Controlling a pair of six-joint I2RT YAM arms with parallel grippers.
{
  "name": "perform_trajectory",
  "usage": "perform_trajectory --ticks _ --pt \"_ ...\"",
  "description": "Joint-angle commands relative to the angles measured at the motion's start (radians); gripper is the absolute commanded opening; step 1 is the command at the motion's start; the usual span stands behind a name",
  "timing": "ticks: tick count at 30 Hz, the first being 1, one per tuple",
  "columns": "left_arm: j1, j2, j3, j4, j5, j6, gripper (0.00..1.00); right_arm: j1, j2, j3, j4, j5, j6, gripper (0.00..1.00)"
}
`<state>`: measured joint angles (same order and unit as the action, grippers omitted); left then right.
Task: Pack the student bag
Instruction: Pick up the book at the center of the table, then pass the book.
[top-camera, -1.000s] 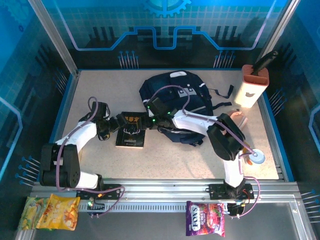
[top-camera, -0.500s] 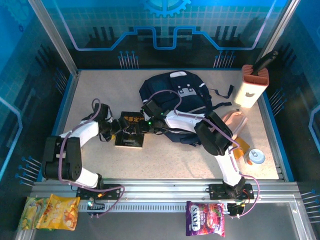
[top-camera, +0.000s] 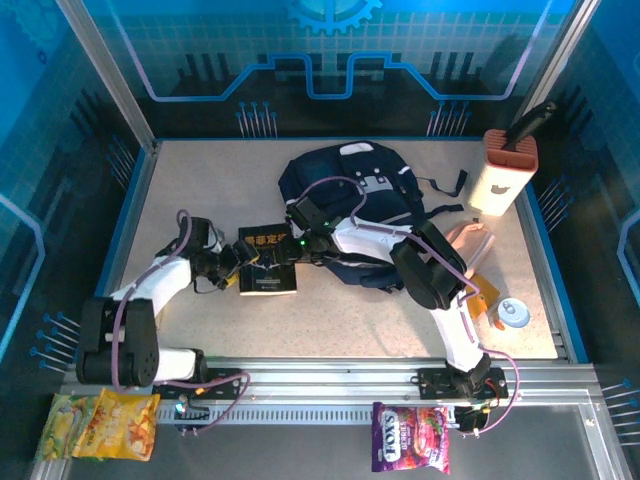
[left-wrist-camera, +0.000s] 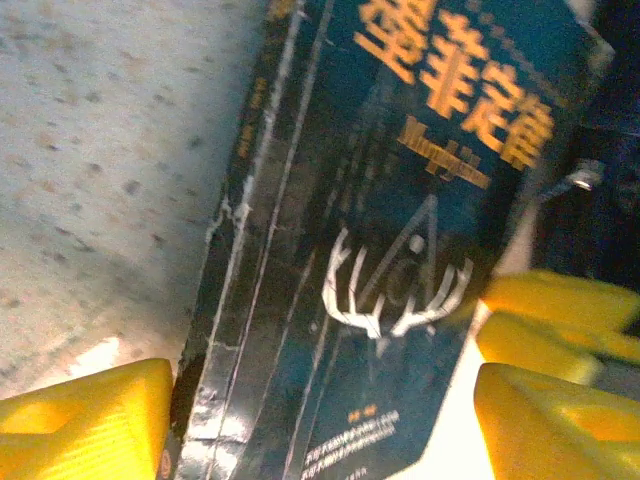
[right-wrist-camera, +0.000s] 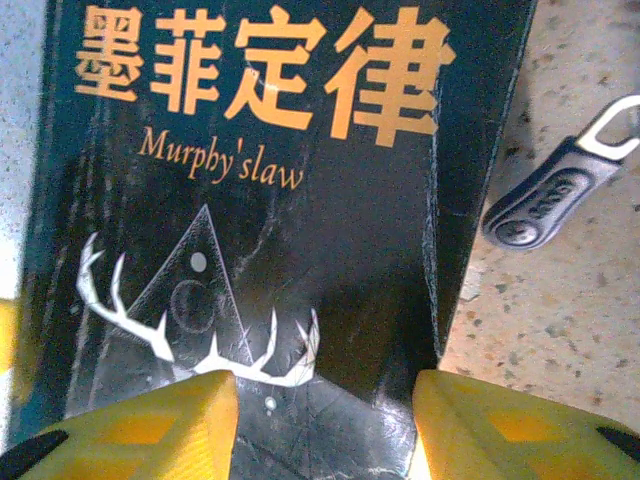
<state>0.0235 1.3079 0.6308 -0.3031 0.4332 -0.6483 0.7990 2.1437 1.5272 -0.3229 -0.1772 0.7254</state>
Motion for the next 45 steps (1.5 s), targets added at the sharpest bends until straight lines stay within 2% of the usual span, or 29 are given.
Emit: perform_trajectory --ticks 1,4,9,18,21,27,30,33,37,42,45 --pt "-0.014 -0.08 -0.004 0.053 0.221 -0.058 0.7 0.019 0.059 -0.008 -0.05 -0.019 0.006 0.51" --pt "-0.016 -0.12 -0.019 0.063 0.228 -0.102 0.61 0.015 0.061 -0.01 -0.051 -0.018 0.006 0.51" --pt "-0.019 -0.12 -0.043 0.094 0.236 -0.16 0.52 0.014 0.065 -0.01 -0.051 -0.013 0.011 0.51" --pt "-0.023 -0.028 -0.035 0.101 0.217 -0.142 0.38 0.01 0.057 -0.013 -0.051 -0.007 0.013 0.51" --pt "-0.023 -0.013 -0.028 0.1 0.203 -0.137 0.3 0.007 0.042 -0.015 -0.046 -0.005 0.011 0.51" --pt "-0.021 -0.056 0.024 0.018 0.092 -0.109 0.06 -0.025 -0.086 -0.056 0.016 -0.007 0.001 0.54" --pt "-0.019 -0.112 0.055 -0.002 0.048 -0.108 0.0 -0.054 -0.204 -0.134 0.109 -0.029 0.015 0.62" --pt "-0.019 -0.186 0.077 0.015 0.014 -0.132 0.0 -0.082 -0.336 -0.258 0.27 -0.052 0.056 0.74" --pt "-0.02 -0.253 0.09 0.098 -0.019 -0.216 0.0 -0.118 -0.457 -0.361 0.377 -0.072 0.126 0.8" --pt "-0.028 -0.246 0.103 0.379 -0.062 -0.431 0.0 -0.145 -0.574 -0.485 0.514 -0.06 0.254 0.85" --pt "-0.069 -0.212 0.121 0.526 -0.114 -0.522 0.0 -0.165 -0.615 -0.521 0.573 -0.077 0.34 0.86"
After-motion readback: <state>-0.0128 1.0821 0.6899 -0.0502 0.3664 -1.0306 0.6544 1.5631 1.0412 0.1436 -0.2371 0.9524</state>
